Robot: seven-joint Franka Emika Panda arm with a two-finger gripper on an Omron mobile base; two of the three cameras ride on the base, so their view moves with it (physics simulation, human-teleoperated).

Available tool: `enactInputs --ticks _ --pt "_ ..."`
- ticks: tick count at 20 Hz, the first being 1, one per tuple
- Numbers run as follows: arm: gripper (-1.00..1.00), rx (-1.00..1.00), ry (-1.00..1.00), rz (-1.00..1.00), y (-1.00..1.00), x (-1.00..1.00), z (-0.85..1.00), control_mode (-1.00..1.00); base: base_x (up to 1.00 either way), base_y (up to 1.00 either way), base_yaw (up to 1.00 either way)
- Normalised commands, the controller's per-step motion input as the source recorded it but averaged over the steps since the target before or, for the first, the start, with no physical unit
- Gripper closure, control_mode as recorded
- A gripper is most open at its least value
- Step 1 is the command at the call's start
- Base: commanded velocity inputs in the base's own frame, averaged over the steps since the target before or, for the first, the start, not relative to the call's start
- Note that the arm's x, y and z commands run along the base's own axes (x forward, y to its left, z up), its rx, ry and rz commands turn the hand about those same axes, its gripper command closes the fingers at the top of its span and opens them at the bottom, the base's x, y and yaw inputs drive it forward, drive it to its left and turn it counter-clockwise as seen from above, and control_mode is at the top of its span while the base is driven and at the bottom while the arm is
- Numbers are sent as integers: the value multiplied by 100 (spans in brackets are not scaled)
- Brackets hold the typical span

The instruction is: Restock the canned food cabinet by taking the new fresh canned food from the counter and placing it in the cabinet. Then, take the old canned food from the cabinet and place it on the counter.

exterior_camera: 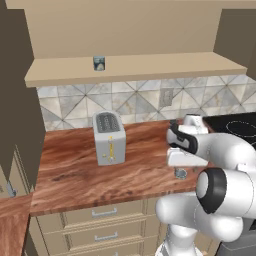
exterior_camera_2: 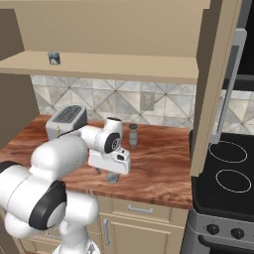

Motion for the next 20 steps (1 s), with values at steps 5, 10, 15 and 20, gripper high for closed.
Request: enactInputs --ticks 5,10,15,20 --pt "-100 -1 -4 0 0 16 -29 -100 0 0 0" --pt "-100 0 -2 0 0 0 -30 -100 0 0 0" --pt "-100 -1 -3 0 0 3 -25 -100 0 0 0" --pt "-100 -3 -7 0 0 11 -20 -100 0 0 0"
